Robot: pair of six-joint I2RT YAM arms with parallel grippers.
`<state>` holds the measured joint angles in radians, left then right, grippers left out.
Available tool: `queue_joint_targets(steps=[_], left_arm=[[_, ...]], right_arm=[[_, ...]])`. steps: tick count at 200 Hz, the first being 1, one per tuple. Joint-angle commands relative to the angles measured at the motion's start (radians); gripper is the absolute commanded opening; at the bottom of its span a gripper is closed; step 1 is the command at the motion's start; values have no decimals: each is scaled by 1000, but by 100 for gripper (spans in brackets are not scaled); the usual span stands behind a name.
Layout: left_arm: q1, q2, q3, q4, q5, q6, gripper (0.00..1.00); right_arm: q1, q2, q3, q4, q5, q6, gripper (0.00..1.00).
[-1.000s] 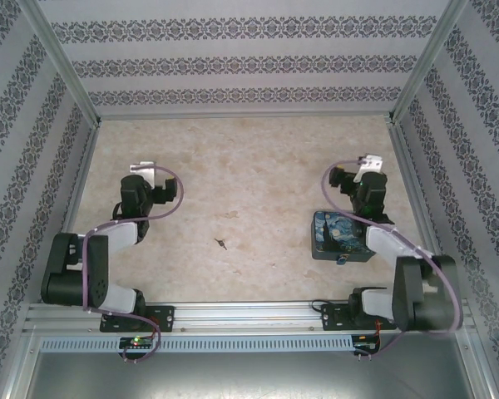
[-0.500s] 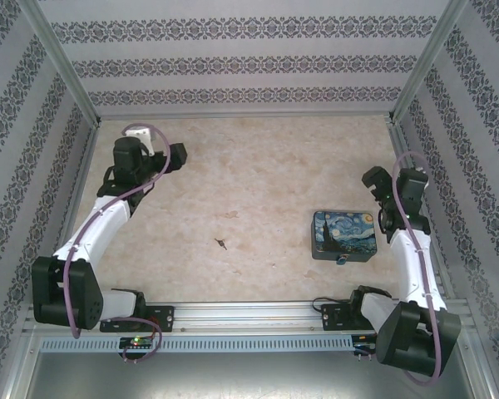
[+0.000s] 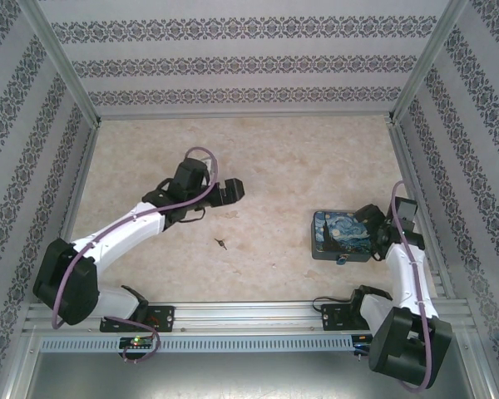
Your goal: Unlock the padlock with the key
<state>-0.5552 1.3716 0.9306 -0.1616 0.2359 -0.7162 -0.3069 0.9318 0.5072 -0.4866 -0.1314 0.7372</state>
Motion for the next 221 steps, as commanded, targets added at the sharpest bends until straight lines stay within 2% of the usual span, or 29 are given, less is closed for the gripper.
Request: queue_joint_targets(steps=[1,29,55,73,104,129,154,191,221], left_arm=[[-56,19,-8,-5,-54,-88,100],[-130,69,-4,22,-41,-129,100],[-203,119,-16,69,-42,-160,100],[-239,158,-21,102,-59,-167,100],[-250,223,4,147,-70,-163,100],[-249,273,78,136,-96,-114,100],[-247,334,174,104,-74,-74,100],[-233,369,225,80,-63,-67,100],[-196,362,181,111,-40,-96,99]], right_arm=[[86,-12,-27,31,-93,44,93],[256,-77,-74,77,-88,172,90],[434,-138,-114,123,-16,284,89],[512,-139,-113,120,58,300,89],[532,-86,-103,140,104,278,89],[530,-60,-77,133,155,258,88],[530,-23,-47,158,179,241,84],[552,99,24,230,87,219,72],[649,181,62,296,120,281,66]])
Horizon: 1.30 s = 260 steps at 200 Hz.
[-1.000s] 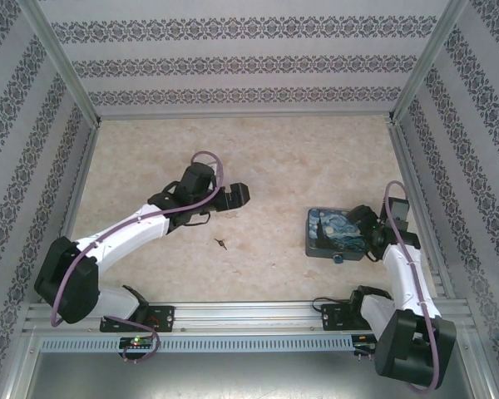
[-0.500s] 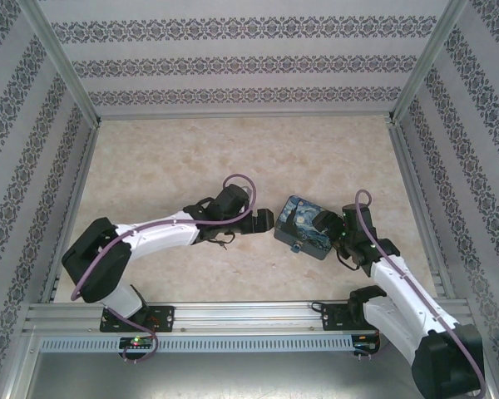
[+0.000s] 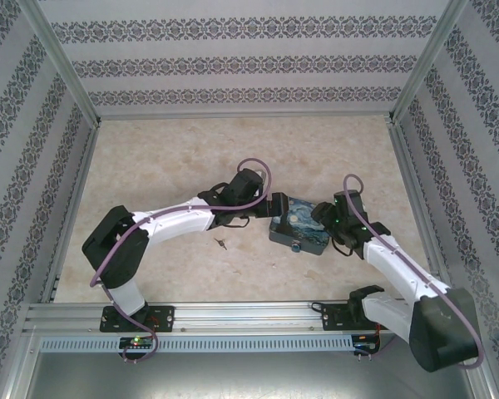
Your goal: Unlock the padlock with the key
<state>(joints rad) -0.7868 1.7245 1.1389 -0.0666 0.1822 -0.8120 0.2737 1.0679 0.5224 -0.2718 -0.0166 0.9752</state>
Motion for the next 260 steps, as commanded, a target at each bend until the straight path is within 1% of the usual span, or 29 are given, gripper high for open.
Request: queue_joint_targets(steps=[1,43,76,104,129,168,208,229,260], left_arm=[[37,8,-28,18,14,-1,99],[81,-98,-180,66,10,-34,99],[81,-184,-290,116,13,-71,99],[81,-206,-336,187,42,-120,99],[81,-188,-315,212,68,-138,100],[90,-161,-242,168,42,-95,99],[142,-123,-192,161,46,-70,99],[174,-99,-179,169,72,-70,99],[203,-78,-161,162,76,-57,99]], right_arm=[[72,48,48,83,6,45,66],[189,166,116,139,45,94,66],[262,243,162,168,67,122,66],[301,298,201,187,77,135,66],[311,340,241,193,77,141,66],[312,391,289,205,83,158,65],[309,459,345,215,94,173,65],[305,495,367,219,106,189,66],[298,543,389,248,89,218,67]])
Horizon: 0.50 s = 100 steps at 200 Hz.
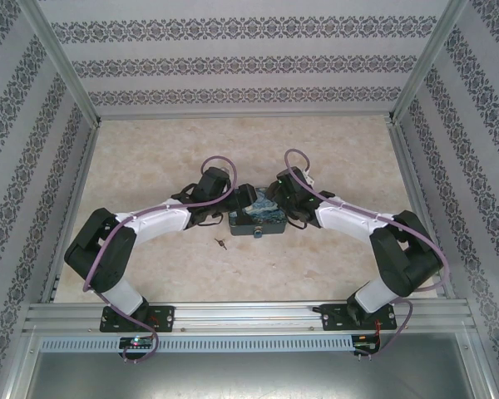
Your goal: Unlock the padlock with the key
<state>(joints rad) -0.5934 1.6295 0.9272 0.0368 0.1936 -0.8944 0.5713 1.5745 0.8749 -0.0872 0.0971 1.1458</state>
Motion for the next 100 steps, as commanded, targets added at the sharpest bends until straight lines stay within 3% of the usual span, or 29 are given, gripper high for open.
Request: queue_joint_targets(steps=[1,72,100], left_arm=[[10,16,52,59,64,26,99],[39,43,78,37,86,45,99],[40,39,65,44,86,40,99]], right_arm=[[1,37,37,64,-25,48,67],[-14,66,40,92,-48,66,69],[-32,46,21,99,-40,57,78]])
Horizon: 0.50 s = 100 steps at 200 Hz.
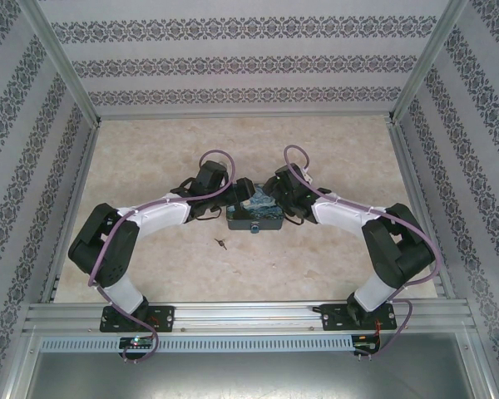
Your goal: Unlock the padlock with the key
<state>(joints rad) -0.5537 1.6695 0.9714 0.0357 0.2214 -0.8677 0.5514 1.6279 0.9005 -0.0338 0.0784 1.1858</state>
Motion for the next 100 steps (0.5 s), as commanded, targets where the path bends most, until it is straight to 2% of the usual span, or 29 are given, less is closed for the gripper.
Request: queue_joint_targets(steps=[1,27,65,100], left_arm=[[1,-2,20,45,59,13,99],[14,-19,0,47,47,8,99],[68,-77,-37,40,52,7,99],[121,-186,-81,-10,53,44,99]], right_arm=[[-12,-9,-4,44,-20,17,78],[-35,-66,-36,21,49,-11,98],[-81,-165,-67,-33,114,-90,98],[-185,-260,-161,23,26,-138,98]])
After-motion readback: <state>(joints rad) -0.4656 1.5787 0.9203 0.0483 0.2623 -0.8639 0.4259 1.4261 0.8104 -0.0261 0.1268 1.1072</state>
